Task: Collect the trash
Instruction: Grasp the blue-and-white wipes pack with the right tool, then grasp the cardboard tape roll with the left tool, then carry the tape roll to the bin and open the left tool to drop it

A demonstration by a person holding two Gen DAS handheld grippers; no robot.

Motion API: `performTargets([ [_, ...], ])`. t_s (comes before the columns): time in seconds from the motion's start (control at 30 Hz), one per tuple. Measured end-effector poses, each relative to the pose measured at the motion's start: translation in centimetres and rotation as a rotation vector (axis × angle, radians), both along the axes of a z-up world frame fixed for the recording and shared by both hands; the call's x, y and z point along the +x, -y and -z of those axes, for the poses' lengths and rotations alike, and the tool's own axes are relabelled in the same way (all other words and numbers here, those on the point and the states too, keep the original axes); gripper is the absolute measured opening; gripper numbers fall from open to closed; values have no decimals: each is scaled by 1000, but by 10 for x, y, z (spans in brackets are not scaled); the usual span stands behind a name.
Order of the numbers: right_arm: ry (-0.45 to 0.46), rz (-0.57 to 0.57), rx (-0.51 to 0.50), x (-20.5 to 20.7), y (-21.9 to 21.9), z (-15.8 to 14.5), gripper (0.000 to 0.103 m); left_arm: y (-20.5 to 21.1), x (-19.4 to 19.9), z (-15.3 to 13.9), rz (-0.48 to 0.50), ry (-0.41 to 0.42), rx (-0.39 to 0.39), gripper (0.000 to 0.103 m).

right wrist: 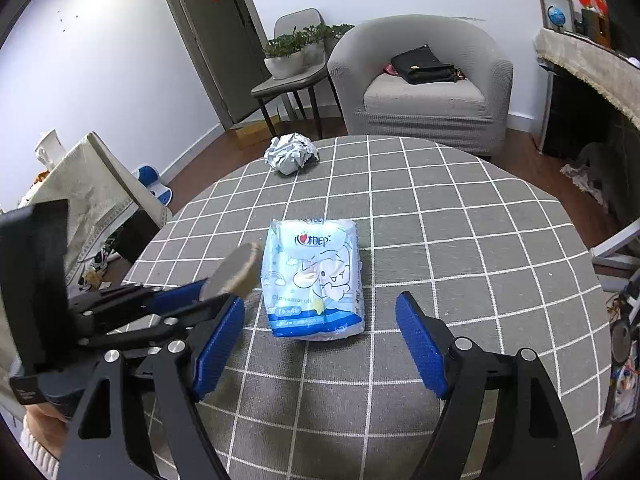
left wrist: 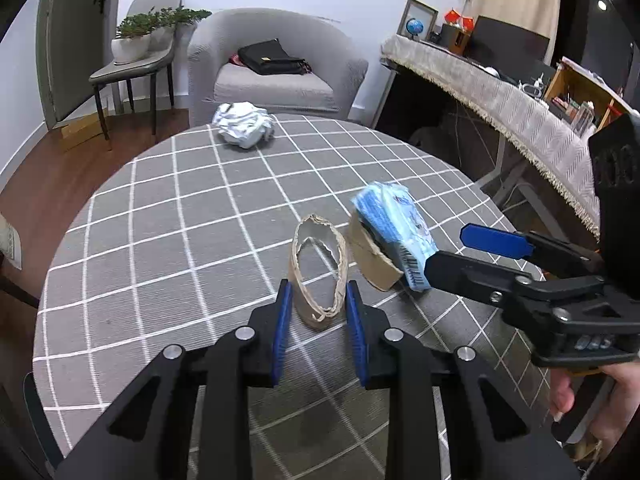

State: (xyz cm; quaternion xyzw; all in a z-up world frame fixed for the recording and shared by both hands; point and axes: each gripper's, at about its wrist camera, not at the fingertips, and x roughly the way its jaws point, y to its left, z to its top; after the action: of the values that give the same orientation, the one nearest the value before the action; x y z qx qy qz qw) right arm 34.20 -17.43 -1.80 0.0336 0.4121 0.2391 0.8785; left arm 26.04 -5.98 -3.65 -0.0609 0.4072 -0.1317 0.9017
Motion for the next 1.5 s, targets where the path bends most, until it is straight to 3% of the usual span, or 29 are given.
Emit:
performTargets([
  [0.43, -21, -2, -4, 21, -18, 9, 78, -51, -19, 2, -41, -9, 23, 29],
  [0.47, -23, 0, -4, 22, -20, 9, 75, -55, -21, 2, -44, -8, 26, 29],
  [0.53, -32, 5, -5, 23, -21, 10, 56, -64, -25, 2, -51, -7, 25, 29],
  [0.63, -25, 11, -12, 23, -23, 6, 48, -79, -29, 2, -67, -6, 24, 29],
  [0.9, 41, 18, 26, 17, -41, -23, 48, -119, -42, -5, -134, 24, -3, 29],
  [1.27, 52, -104, 28, 8, -113, -37, 47, -181, -69, -12, -247, 42, -1, 28],
  [1.5, 57, -178, 37, -3, -161, -43, 47, -218, -87, -4, -314, 6, 24, 28],
])
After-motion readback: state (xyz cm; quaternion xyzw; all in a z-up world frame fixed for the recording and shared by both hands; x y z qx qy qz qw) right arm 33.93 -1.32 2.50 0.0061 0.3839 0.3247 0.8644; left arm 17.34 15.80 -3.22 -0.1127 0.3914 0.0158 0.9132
